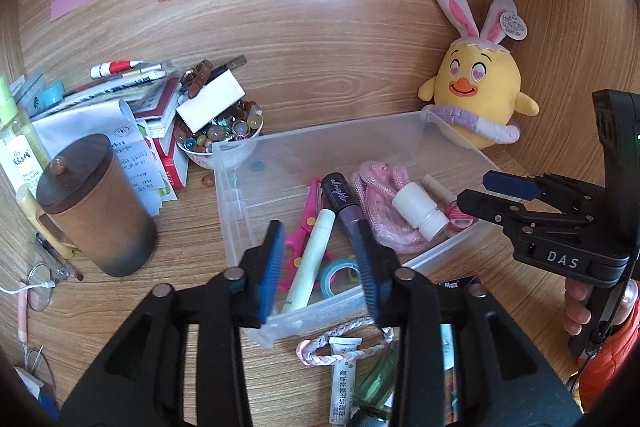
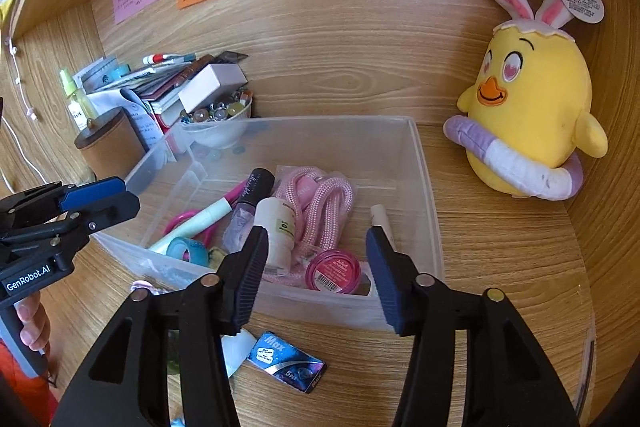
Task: Organize objects
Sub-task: 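Lower the lip balm and blue tape into the clear box and open both grippers, then grasp the blue Max staple box with the right gripper while the left grasps the green spray bottle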
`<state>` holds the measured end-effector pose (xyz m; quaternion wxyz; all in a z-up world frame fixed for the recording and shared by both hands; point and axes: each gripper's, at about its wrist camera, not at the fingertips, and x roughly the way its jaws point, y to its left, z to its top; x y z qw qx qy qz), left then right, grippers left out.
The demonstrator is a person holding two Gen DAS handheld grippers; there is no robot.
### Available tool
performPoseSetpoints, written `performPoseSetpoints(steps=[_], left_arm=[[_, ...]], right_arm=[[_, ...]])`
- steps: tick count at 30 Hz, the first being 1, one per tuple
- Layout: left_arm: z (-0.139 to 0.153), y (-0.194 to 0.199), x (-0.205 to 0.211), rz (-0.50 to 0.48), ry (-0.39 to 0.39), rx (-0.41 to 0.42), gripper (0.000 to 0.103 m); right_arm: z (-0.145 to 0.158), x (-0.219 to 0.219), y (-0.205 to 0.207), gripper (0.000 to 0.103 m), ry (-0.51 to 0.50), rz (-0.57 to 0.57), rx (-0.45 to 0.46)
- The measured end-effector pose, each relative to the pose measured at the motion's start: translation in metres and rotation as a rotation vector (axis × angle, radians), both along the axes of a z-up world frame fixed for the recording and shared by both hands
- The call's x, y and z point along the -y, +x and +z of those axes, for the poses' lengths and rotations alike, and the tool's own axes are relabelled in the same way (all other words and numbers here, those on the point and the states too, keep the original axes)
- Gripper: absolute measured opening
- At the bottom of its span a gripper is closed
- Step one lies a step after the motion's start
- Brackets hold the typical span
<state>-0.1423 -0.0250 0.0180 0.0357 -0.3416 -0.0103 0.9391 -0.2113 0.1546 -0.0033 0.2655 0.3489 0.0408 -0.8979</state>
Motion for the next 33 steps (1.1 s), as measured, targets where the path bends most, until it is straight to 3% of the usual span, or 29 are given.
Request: performPoseSetpoints(steps=[4, 7, 11, 13, 25, 31, 33], left_arm=[[0.011, 0.013, -0.002, 0.015, -0.023, -0.047, 0.069], [0.017, 0.023, -0.004, 0.018, -0.033, -0.073, 0.079], [0.018, 0.034, -0.006, 0.004, -0.039, -0.071, 0.083], [0.015, 0.039, -0.007, -0.005, -0.032, -0.061, 0.092], [-0.03, 0.063, -0.022, -0.073, -0.042, 0.078, 0.092], [-0.046, 0.065, -0.038, -0.125, -0.044, 0.111, 0.092], [-0.049, 0.064, -0.042, -0.134, -0.042, 0.116, 0.089]], right_arm=[[0.01, -0.004, 0.011, 0.056, -0.009, 0.014, -0.026], [0.015, -0.008, 0.021, 0.059, -0.008, 0.03, -0.046], [0.017, -0.012, 0.037, 0.066, 0.006, 0.048, -0.071], [0.015, -0.016, 0.043, 0.071, 0.005, 0.05, -0.071], [-0.038, -0.026, 0.049, 0.072, 0.071, 0.113, 0.086], [-0.054, -0.014, 0.039, 0.071, 0.105, 0.142, 0.135], [-0.057, -0.008, 0.034, 0.067, 0.118, 0.149, 0.142]])
